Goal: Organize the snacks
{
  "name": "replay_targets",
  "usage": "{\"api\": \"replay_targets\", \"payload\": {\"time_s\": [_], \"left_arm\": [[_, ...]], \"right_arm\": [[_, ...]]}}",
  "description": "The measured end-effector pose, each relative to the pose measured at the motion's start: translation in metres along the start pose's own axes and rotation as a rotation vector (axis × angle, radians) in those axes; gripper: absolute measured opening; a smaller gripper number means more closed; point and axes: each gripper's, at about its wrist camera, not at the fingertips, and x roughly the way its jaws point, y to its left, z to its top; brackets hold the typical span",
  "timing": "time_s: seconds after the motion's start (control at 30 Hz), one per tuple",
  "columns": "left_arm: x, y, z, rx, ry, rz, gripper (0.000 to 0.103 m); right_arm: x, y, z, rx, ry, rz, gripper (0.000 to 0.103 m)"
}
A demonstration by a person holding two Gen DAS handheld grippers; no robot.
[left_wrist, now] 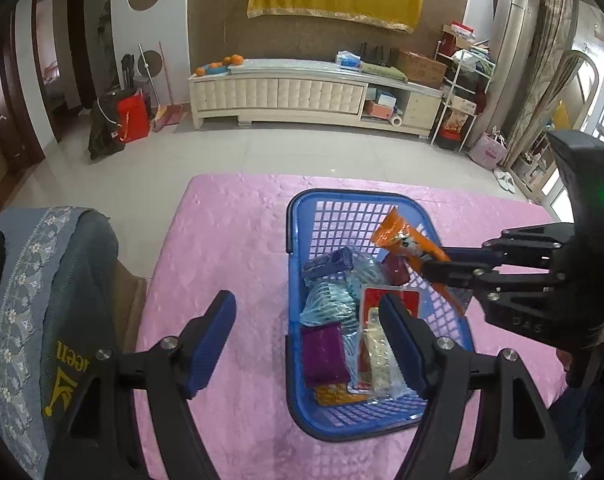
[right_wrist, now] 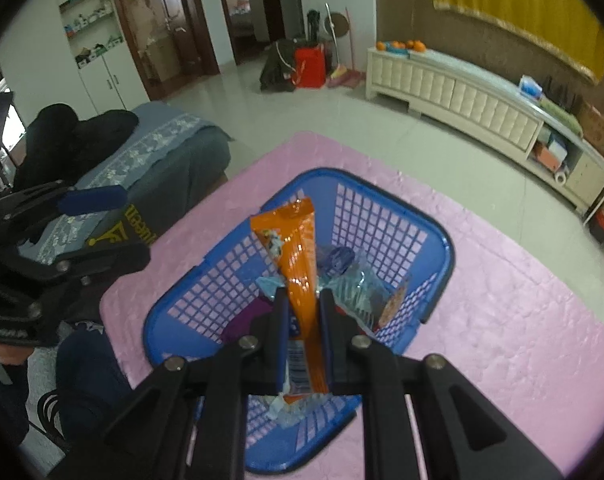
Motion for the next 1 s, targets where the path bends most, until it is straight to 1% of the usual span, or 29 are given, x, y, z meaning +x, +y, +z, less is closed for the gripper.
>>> {"api": "replay_targets", "payload": {"time_s": [0.1, 0.2, 0.37, 0.4, 0.43, 0.47, 0.5, 0.53, 0.6, 0.67, 0.8, 0.87, 1.0], "left_arm": [[0.016, 0.006, -0.001, 0.000, 0.012, 0.007, 0.072], [0.027, 0.012, -0.002, -0.005, 0.012, 0.004, 0.072], [0.043, 0.019, -0.005, -0.003, 0.023, 0.019, 0.072], [0.045, 0.020, -0.006, -0.003, 0.028, 0.024, 0.072], [0.046, 0.021, -0.007, 0.000, 0.026, 0.028, 0.072], [0.046, 0.021, -0.008, 0.001, 0.020, 0.033, 0.072], [0.046, 0.020, -0.009, -0.003, 0.016, 0.041, 0.072], [0.045, 0.019, -0.012, -0.006, 0.013, 0.038, 0.072], [0.045, 0.018, -0.012, -0.009, 0.011, 0.018, 0.072], [0.040, 0.013, -0.015, -0.012, -0.004, 0.020, 0.072], [0.022, -0.005, -0.030, -0.034, -0.073, 0.004, 0.072], [0.015, -0.013, -0.037, -0.047, -0.100, 0.002, 0.072], [-0.012, -0.039, -0.062, -0.041, -0.205, -0.016, 0.072]], "right_arm": [[0.023, -0.006, 0.008, 0.033, 0.038, -0.020, 0.018], [0.042, -0.015, 0.018, 0.090, 0.063, -0.021, 0.018], [0.067, -0.017, 0.028, 0.120, 0.086, -0.016, 0.020], [0.070, -0.016, 0.029, 0.120, 0.093, -0.013, 0.025], [0.071, -0.016, 0.028, 0.118, 0.103, -0.030, 0.032], [0.072, -0.016, 0.027, 0.113, 0.109, -0.049, 0.056], [0.071, -0.017, 0.025, 0.108, 0.104, -0.056, 0.078], [0.068, -0.017, 0.023, 0.107, 0.088, -0.051, 0.083], [0.056, -0.019, 0.016, 0.110, 0.045, -0.039, 0.084], [0.041, -0.020, 0.004, 0.115, 0.011, -0.043, 0.084], [0.012, -0.027, -0.020, 0.151, -0.059, -0.058, 0.084], [-0.005, -0.028, -0.038, 0.169, -0.096, -0.073, 0.084], [-0.038, -0.028, -0.076, 0.210, -0.178, -0.119, 0.085]]}}
